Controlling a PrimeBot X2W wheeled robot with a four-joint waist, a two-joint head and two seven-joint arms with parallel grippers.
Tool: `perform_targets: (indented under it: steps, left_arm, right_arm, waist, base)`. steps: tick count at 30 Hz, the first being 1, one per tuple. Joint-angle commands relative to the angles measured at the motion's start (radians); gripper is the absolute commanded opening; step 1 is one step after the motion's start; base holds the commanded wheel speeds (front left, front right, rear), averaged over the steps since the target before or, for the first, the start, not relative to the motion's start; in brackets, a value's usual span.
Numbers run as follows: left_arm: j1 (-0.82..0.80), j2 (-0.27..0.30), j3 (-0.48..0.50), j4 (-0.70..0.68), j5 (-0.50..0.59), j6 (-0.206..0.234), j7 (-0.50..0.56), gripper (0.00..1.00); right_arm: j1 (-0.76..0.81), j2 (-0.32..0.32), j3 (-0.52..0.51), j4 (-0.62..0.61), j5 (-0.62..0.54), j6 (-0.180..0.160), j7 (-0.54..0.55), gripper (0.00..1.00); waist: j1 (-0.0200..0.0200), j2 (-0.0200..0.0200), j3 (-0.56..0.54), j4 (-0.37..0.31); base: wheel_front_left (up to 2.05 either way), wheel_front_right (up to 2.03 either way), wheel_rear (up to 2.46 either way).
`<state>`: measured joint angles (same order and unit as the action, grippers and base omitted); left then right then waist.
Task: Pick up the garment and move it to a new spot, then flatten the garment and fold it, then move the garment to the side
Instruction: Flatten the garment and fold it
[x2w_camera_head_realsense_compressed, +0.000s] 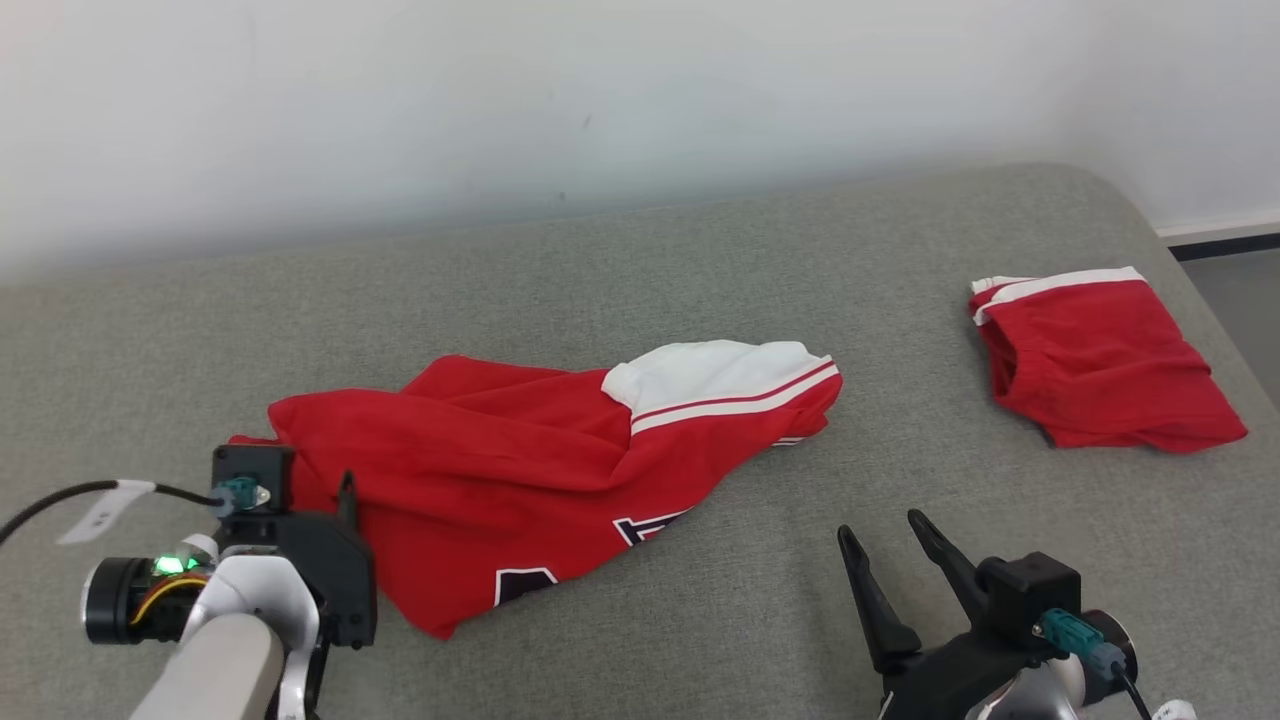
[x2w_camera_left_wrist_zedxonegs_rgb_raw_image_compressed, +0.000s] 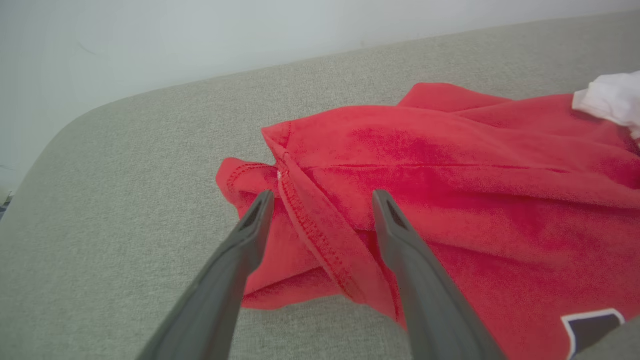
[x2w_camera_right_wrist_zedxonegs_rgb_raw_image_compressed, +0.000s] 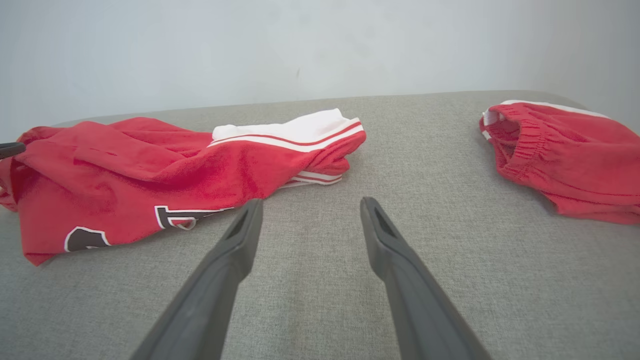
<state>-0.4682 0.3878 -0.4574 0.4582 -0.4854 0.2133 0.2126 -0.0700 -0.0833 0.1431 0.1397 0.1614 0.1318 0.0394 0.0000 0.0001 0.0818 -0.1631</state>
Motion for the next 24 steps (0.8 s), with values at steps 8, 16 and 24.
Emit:
perform_targets:
  steps: [8,16,24]
  left_arm:
    - [0.096,0.029,-0.047,-0.065,0.056,0.081,0.053,1.0]
    - [0.132,0.044,-0.049,-0.107,0.084,0.139,0.041,0.86]
    - [0.162,0.055,-0.02,-0.138,0.06,0.172,0.026,0.23]
  right_arm:
    - [0.02,0.0,-0.012,-0.004,0.005,-0.003,-0.005,1.0]
    - [0.012,0.007,-0.019,0.002,0.003,-0.003,-0.012,1.0]
    - [0.007,0.01,-0.02,0.006,0.002,-0.003,-0.015,1.0]
  waist:
    - [0.0,-0.0001,-0.003,-0.029]
    - [0.0,-0.0001,0.002,-0.02]
    - [0.0,-0.0001,0.009,-0.01]
  base:
    - [0.0,0.0,0.0]
    - [0.0,0.0,0.0]
    - [0.0,0.0,0.0]
